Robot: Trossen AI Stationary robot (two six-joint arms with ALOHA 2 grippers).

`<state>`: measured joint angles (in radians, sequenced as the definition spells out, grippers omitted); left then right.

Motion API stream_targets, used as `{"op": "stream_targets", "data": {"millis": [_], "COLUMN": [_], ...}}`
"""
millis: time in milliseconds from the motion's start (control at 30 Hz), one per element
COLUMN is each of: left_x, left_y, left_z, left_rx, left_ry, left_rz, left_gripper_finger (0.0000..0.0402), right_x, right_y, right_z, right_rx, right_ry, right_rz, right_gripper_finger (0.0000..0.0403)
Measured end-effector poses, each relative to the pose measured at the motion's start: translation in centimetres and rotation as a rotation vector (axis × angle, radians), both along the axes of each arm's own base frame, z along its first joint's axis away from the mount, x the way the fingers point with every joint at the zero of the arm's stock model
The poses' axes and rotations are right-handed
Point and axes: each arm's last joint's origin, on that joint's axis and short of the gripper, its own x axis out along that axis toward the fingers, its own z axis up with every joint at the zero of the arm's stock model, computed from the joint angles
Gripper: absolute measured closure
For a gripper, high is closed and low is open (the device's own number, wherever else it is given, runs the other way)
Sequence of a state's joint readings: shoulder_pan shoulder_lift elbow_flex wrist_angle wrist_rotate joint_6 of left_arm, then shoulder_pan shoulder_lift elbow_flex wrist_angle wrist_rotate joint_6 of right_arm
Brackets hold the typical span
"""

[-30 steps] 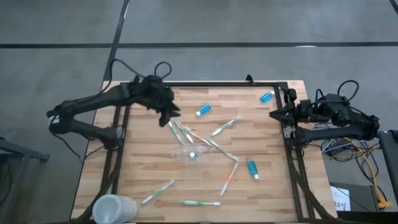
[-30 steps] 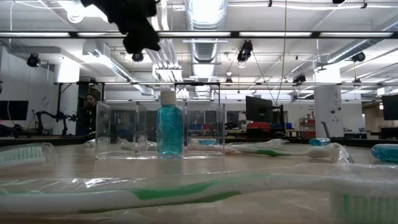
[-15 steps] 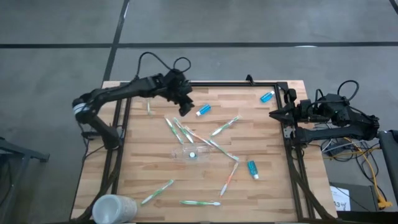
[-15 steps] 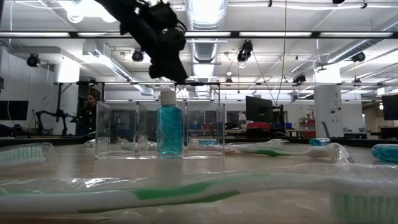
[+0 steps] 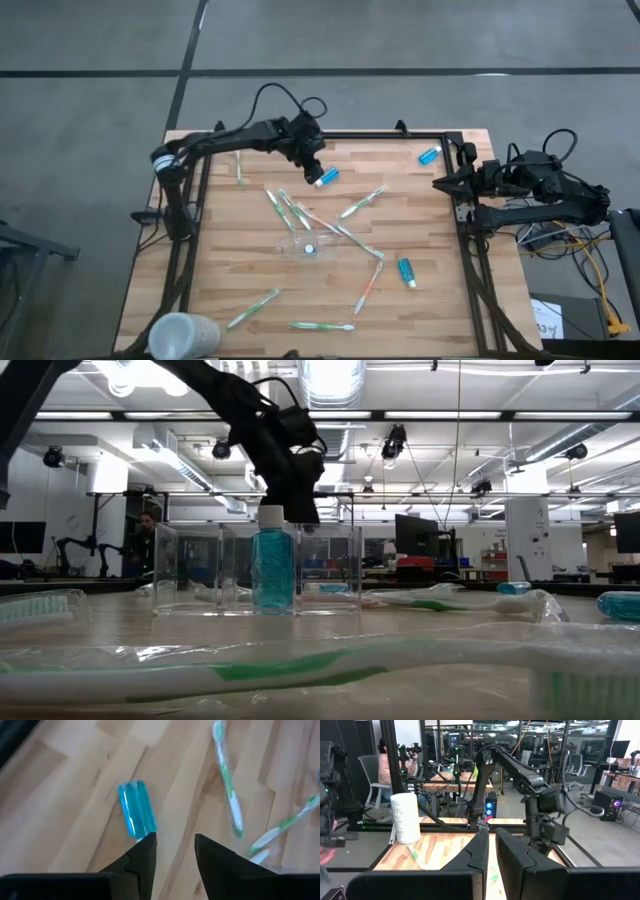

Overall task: Pick & Place toothbrushing station
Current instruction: Put the blue mouthwash bottle into the transparent organizer

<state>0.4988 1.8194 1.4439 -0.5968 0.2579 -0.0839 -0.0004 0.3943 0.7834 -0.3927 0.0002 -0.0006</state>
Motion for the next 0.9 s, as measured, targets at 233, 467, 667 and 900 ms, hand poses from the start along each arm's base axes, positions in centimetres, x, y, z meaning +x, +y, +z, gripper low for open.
{"op": "stream_targets", "data": {"millis": [233, 467, 667, 900], "left_x": [-0.5, -0.6, -1.0, -1.1], "left_y": [0.0, 0.3, 0.1, 0.1], "left_z": [-0.9, -0.9, -1.7, -2.0], "left_rx": [-0.099, -0.08, -0.053, -0.058], "left_ry": [0.037, 0.04, 0.088, 0.094], "left_rz": [0.137, 0.136, 0.145, 0.15], "left_gripper_finger": [0.0264, 0.0264, 0.0264, 0.0264], "right_x": [0.0, 0.0, 0.0, 0.0], "right_y": [0.0, 0.0, 0.0, 0.0], "right_z": [0.0, 0.0, 0.0, 0.0], "right_rx": [0.0, 0.0, 0.0, 0.0], "right_ry": [0.0, 0.0, 0.0, 0.0], "right_rz": [0.0, 0.0, 0.0, 0.0], "right_gripper_finger": [0.0369, 0.0369, 0.0369, 0.0369]}}
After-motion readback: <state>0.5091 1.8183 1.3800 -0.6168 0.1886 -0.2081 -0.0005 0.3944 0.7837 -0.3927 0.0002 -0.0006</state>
